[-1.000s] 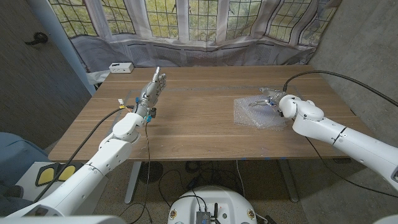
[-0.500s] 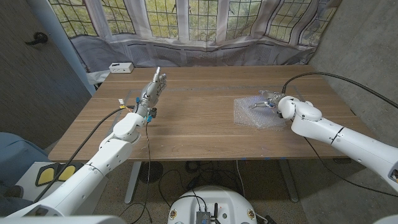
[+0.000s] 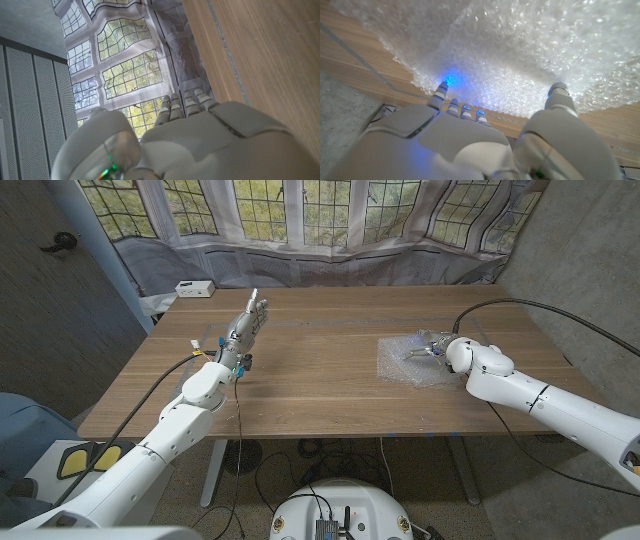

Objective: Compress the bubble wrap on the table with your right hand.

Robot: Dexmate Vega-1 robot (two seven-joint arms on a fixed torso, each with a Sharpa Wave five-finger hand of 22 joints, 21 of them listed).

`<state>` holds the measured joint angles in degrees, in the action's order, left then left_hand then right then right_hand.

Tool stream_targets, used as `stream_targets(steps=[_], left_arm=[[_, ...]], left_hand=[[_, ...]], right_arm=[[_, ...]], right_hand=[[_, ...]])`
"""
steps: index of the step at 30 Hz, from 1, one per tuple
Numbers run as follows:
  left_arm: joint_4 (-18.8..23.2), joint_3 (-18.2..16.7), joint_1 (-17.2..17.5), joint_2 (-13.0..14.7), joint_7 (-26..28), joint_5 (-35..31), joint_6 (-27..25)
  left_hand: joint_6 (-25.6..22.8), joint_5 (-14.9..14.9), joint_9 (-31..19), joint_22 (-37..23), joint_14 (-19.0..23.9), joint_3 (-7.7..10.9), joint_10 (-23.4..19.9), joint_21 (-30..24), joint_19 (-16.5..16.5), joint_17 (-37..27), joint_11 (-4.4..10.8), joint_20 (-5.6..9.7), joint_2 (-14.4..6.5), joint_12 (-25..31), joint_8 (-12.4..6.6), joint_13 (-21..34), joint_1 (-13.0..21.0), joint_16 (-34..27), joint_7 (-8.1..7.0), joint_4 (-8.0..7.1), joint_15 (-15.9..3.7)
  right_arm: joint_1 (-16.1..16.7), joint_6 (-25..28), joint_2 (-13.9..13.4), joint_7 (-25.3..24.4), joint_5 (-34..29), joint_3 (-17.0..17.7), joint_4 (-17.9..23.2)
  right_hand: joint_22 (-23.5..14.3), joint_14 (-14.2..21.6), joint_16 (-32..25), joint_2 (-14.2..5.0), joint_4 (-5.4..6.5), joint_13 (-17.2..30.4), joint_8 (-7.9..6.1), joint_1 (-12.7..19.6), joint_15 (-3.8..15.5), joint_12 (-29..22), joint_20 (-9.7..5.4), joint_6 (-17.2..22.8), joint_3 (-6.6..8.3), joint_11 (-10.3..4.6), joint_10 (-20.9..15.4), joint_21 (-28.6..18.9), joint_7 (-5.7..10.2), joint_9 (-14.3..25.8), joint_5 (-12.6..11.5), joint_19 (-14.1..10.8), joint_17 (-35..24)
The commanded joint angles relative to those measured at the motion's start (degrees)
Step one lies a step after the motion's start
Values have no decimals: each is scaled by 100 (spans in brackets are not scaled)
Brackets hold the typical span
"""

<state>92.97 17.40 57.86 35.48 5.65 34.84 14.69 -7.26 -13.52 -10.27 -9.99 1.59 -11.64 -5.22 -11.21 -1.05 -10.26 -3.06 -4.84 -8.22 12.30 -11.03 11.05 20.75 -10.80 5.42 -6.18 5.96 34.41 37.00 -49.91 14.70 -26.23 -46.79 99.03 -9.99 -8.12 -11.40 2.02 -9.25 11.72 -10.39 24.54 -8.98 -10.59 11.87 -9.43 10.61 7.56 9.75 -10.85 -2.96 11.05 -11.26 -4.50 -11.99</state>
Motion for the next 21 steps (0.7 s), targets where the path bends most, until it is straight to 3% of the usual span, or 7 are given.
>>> stream_targets(steps=[1,4,8,15,16,21], left_arm=[[70,-25,57,28,36,-17,10],[87,-30,78,28,54,-13,3],[112,-39,108,30,79,-12,0],[146,-57,149,27,108,-10,14],[149,-59,153,30,106,-10,17],[174,-66,172,32,127,-8,2]], left_hand=[[-22,-2,-7,-32,-13,12,0,3,-53,-12,21,1,-21,-3,12,29,39,5,-24,5,1],[-27,-1,-7,-32,-12,13,8,5,-61,-12,38,-7,-21,-7,10,29,40,4,-27,4,1],[-34,1,-7,-32,-11,16,1,5,-66,-12,35,-9,-21,-4,8,29,40,3,-31,3,9],[-38,3,-8,-32,-14,19,0,7,-77,-12,29,-19,-21,-4,7,30,41,4,-25,1,9],[-33,4,-8,-32,-8,20,1,6,-76,-12,16,-16,-20,-4,9,30,40,1,-28,0,10],[-44,5,-8,-32,-9,21,-5,6,-79,-12,21,-20,-19,-2,6,30,40,2,-30,-2,11]], right_arm=[[-48,55,38,57,36,-111,-150],[-36,37,49,-9,24,-131,-184],[16,15,76,-152,33,-119,-215],[44,-99,94,-264,55,-127,-297],[23,-84,96,-220,43,-150,-304],[7,-97,114,-213,38,-169,-326]], right_hand=[[-10,-24,-5,0,17,13,-29,61,0,-27,36,-242,50,-6,66,-8,5,33,-38,40,-8],[-11,19,-27,-11,13,13,-38,94,-4,-42,31,-246,63,2,49,-16,3,33,-43,25,-7],[-18,226,-116,-63,-12,14,-118,285,44,-122,-23,-142,141,1,-101,-101,-25,35,-62,-206,-5],[-15,734,-263,-67,-40,17,-213,760,212,-217,-133,125,278,-22,-407,-351,-52,37,-87,-1175,22],[-9,814,-276,-64,-43,18,-214,875,216,-233,-144,158,309,-16,-481,-400,-57,38,-90,-1411,27],[9,1070,-320,-90,-48,22,-220,1203,216,-254,-240,265,403,-51,-613,-499,-55,40,-106,-1995,31]])
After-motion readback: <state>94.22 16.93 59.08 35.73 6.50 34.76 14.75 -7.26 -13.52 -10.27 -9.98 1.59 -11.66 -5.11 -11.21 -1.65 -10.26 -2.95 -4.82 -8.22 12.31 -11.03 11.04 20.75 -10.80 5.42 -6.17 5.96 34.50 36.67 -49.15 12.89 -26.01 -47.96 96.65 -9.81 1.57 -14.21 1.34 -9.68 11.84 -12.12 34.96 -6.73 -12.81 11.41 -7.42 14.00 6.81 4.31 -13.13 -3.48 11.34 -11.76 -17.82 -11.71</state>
